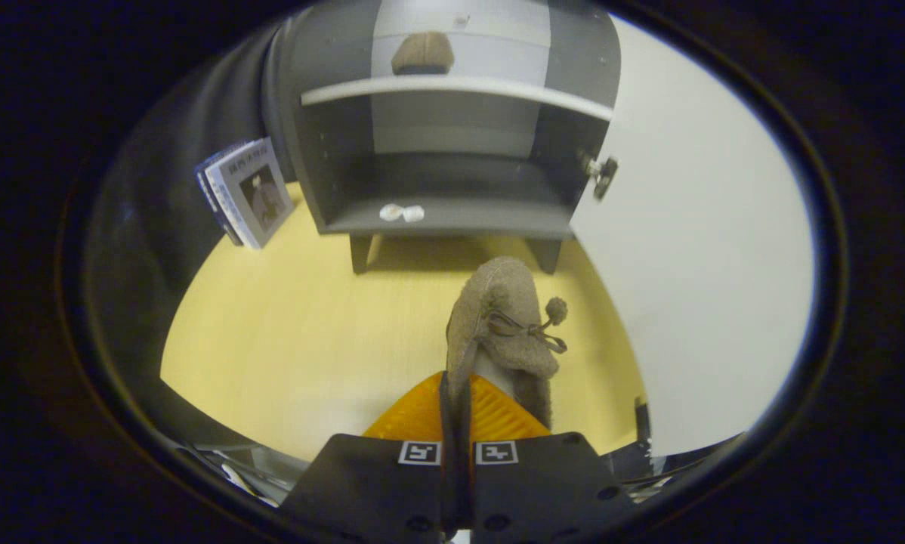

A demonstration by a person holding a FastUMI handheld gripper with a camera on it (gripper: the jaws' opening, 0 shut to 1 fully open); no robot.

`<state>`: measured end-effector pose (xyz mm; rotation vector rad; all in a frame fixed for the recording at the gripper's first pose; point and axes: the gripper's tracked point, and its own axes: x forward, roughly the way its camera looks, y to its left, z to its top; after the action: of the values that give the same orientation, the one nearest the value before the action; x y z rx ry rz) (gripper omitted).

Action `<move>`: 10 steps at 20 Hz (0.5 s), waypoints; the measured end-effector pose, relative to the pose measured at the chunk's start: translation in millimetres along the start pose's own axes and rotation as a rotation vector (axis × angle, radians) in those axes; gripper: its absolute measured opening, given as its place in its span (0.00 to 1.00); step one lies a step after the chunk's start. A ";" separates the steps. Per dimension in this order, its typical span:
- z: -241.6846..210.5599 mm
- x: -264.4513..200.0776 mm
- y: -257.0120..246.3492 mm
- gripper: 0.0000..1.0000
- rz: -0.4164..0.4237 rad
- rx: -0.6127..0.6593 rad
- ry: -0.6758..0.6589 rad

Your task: Open the shoe cabinet door, grab the shoes and put them into the shoe cabinet, then close the shoe cabinet door.

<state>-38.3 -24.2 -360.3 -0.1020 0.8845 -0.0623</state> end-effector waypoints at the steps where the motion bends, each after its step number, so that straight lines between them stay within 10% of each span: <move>1: 22.1 -11.7 -2.3 0.03 -0.013 0.001 -0.035; 10: 218.2 -83.6 -23.3 0.02 -0.066 0.009 -0.352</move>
<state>77.6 -25.4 -156.1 -0.1298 0.5297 -0.1066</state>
